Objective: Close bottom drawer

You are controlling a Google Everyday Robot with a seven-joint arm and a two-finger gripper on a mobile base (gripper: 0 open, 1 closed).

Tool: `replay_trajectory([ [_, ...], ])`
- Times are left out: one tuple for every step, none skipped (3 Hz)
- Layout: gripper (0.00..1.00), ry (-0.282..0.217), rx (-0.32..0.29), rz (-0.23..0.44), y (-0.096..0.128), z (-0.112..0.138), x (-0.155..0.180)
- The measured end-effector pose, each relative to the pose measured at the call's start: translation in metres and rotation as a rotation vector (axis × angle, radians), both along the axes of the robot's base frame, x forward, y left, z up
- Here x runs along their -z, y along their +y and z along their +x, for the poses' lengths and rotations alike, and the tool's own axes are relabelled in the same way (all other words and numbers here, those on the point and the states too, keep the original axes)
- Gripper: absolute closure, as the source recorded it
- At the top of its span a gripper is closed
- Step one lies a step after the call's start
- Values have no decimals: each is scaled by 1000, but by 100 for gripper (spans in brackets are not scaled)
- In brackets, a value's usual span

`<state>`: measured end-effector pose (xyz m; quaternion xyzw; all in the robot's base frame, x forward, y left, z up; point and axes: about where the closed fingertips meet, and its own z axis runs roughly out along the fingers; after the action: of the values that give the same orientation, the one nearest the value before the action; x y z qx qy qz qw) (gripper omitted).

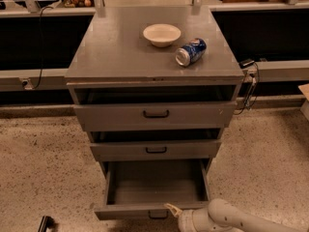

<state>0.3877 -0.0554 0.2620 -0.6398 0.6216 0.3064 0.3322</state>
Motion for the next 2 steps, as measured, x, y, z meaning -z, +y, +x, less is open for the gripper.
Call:
replay_trajectory([
  [18, 29, 118, 12, -16, 6, 40],
  [30, 50, 197, 5, -31, 8, 68],
])
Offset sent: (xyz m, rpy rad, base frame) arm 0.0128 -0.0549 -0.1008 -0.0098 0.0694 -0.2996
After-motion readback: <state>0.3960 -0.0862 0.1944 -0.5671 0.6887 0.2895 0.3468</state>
